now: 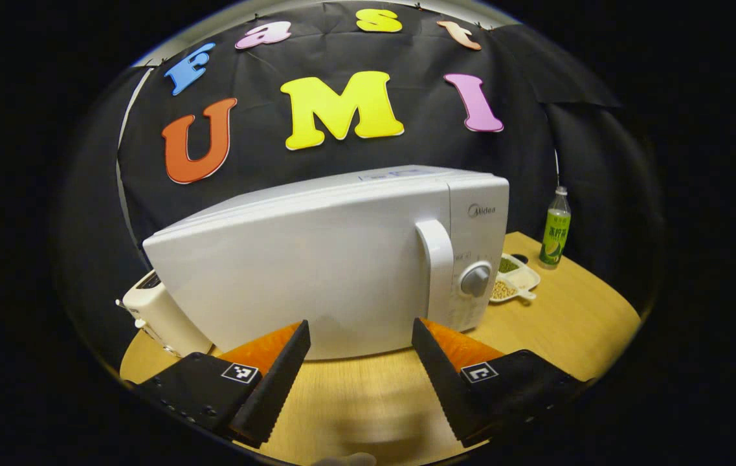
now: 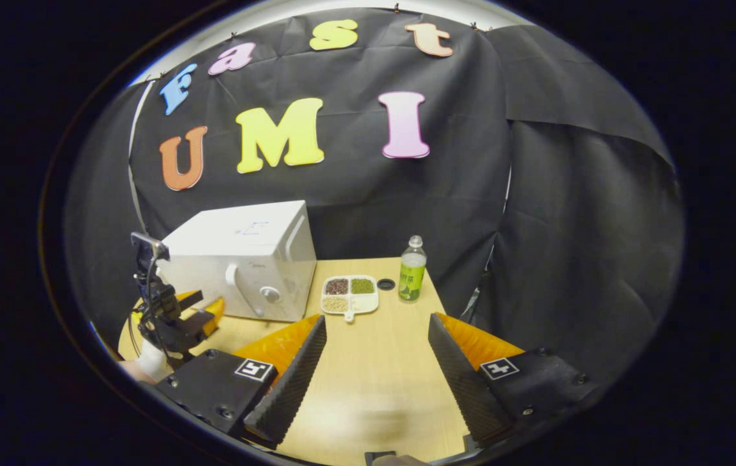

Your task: Open the microwave oven with the left hand, put the food in, and close the microwave oven.

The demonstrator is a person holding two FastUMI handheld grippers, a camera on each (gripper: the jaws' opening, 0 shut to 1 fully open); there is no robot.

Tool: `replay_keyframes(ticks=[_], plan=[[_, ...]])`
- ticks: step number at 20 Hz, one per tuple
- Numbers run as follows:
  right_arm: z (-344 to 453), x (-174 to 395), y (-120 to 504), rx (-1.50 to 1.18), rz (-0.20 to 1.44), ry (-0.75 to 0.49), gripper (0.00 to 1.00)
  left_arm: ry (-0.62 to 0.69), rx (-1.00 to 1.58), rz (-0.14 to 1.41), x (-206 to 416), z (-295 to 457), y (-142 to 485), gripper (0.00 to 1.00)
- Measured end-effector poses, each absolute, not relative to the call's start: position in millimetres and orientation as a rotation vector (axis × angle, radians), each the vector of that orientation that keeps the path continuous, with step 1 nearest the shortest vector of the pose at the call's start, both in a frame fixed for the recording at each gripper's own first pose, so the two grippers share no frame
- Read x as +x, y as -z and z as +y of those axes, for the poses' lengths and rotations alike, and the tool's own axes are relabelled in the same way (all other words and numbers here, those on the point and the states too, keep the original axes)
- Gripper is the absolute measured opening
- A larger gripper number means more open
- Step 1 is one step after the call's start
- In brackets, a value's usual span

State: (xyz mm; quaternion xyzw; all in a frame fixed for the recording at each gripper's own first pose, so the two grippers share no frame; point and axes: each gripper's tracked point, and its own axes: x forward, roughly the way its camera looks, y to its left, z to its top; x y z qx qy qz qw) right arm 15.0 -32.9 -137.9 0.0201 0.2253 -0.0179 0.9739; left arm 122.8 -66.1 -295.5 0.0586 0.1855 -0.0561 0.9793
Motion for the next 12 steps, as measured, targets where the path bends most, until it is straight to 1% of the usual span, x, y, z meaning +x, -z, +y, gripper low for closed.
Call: replay_keyframes(ticks=[1,2,3,4,5,6,7,8,9,10,12], plan=[[-26.0,14.5,142.7,0.036,0.459,0.021,0.92,0.111,0.119,0.393,108.7,-60.2,298.7,0.96],[-17.5,13.2,146.7,0.026,0.465,0.007,1.0,0.113,0.108,0.397,92.9,-56.8,295.7,0.96],[-8.7,11.8,148.5,0.016,0.463,-0.01,0.92,0.113,0.1,0.386,80.1,-53.2,286.6,0.96],[0.7,11.3,150.2,0.006,0.46,-0.025,0.92,0.109,0.099,0.368,68.0,-46.4,273.1,0.96],[10.3,10.9,152.1,-0.002,0.459,-0.042,1.0,0.104,0.099,0.349,55.0,-40.5,258.2,0.96],[21.0,10.2,151.7,-0.006,0.454,-0.059,1.0,0.102,0.096,0.33,41.7,-34.3,242.3,0.96],[32.0,10.0,152.6,-0.008,0.451,-0.077,0.92,0.103,0.081,0.31,29.4,-29.7,225.1,0.96],[43.9,10.4,149.8,-0.008,0.441,-0.096,1.0,0.101,0.054,0.298,17.6,-25.5,208.8,0.96],[55.0,10.6,144.2,-0.007,0.422,-0.115,1.0,0.096,0.036,0.274,6.3,-19.5,189.1,0.96],[65.7,11.6,136.9,-0.005,0.398,-0.129,0.92,0.08,0.024,0.247,-2.9,-10.8,167.8,0.96],[82.7,11.8,118.8,0.008,0.349,-0.15,0.92,0.044,-0.002,0.199,-14.6,5.7,128.6,0.96]])
